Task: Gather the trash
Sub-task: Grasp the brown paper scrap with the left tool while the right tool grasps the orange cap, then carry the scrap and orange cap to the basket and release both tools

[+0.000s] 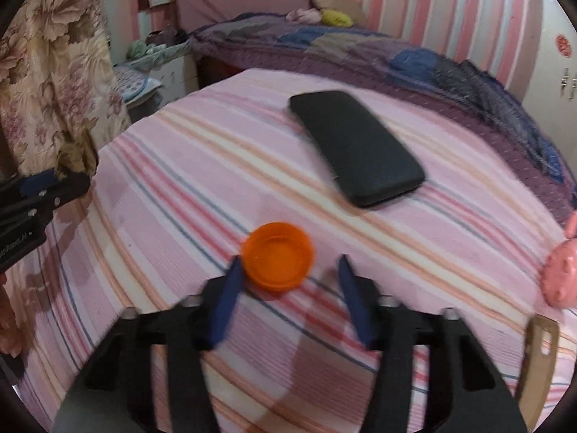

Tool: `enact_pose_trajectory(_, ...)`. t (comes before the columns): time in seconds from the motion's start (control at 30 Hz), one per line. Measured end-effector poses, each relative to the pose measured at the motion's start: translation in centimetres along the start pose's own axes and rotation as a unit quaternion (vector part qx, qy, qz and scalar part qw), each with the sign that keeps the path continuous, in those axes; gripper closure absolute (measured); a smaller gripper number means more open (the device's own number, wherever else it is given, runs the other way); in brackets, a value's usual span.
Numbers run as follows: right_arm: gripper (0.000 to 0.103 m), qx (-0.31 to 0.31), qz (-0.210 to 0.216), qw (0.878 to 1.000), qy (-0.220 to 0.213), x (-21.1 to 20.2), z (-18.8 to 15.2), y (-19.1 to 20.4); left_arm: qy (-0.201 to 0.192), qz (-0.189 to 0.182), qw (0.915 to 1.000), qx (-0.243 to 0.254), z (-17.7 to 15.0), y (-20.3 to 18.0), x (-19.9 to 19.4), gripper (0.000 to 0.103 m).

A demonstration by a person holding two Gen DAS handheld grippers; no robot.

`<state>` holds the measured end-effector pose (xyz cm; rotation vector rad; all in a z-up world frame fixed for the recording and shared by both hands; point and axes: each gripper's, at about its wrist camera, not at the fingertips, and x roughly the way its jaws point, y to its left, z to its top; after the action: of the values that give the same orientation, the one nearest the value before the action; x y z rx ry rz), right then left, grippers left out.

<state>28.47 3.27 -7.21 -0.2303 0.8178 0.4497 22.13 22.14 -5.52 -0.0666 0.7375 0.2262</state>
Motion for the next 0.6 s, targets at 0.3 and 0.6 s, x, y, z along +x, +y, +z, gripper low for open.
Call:
enact_pose_trajectory(0.3, 0.064, 0.015, -0.012, 0.999, -0.043, -4.4, -2.5, -2.0, -0.017, -0.01, 0.9995, 0.024, 0.0, -2.8, -1.8, 0.062)
enact_pose_trajectory(0.6, 0.064, 0.053, -0.094, 0.989, -0.099, -14.5, -7.5, -7.9, -0.057, -0.07, 0.992, 0.088, -0.9, -12.9, -7.3, 0.062)
